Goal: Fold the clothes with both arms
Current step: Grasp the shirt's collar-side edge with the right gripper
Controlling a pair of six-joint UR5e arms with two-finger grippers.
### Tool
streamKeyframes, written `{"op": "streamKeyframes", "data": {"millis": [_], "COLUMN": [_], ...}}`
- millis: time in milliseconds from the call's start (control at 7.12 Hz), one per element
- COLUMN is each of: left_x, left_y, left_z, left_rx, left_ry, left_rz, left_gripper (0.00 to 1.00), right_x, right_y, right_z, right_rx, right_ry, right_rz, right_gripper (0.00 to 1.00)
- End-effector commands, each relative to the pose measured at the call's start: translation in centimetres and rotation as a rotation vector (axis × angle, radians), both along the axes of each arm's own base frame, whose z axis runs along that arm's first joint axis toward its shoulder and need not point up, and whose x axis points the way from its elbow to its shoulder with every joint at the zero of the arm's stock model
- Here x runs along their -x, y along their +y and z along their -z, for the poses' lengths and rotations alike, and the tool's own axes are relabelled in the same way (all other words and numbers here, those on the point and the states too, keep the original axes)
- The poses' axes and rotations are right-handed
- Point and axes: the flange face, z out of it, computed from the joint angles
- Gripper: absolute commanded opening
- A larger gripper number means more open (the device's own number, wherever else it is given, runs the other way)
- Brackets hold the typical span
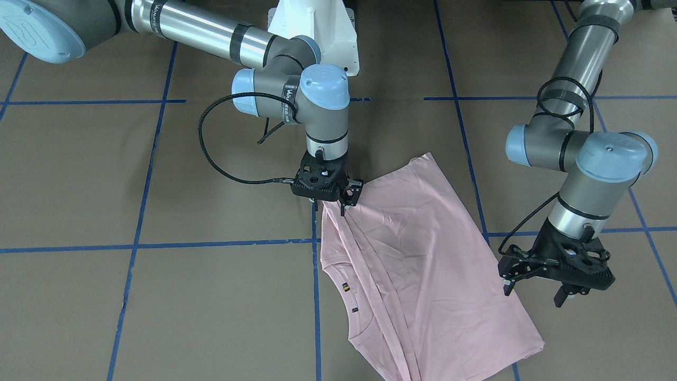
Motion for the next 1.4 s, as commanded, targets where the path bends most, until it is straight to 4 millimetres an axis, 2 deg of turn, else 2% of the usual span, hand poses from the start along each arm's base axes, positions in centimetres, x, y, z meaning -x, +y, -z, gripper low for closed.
{"op": "streamKeyframes", "data": {"millis": [0, 421, 1263], "left_x": [-0.5, -0.5, -0.4], "left_y": [0.2, 0.3, 0.5], "left_z": [0.1, -0.2, -0.3], "left_rx": [0.014, 0.017, 0.016], "left_ry": [0.013, 0.01, 0.011], "left_rz": [0.005, 0.004, 0.004], "left_gripper": [1.0, 1.0, 1.0], "right_x": [1.3, 2.6, 2.8], "right_y": [0.4, 1.7, 1.6], "right_z": [-1.0, -1.6, -2.4], "right_rx": [-0.004, -0.012, -0.006], "right_ry": [0.0, 0.018, 0.037], "right_rz": [0.007, 0.014, 0.017], "right_gripper": [0.61, 0.58, 0.52]}}
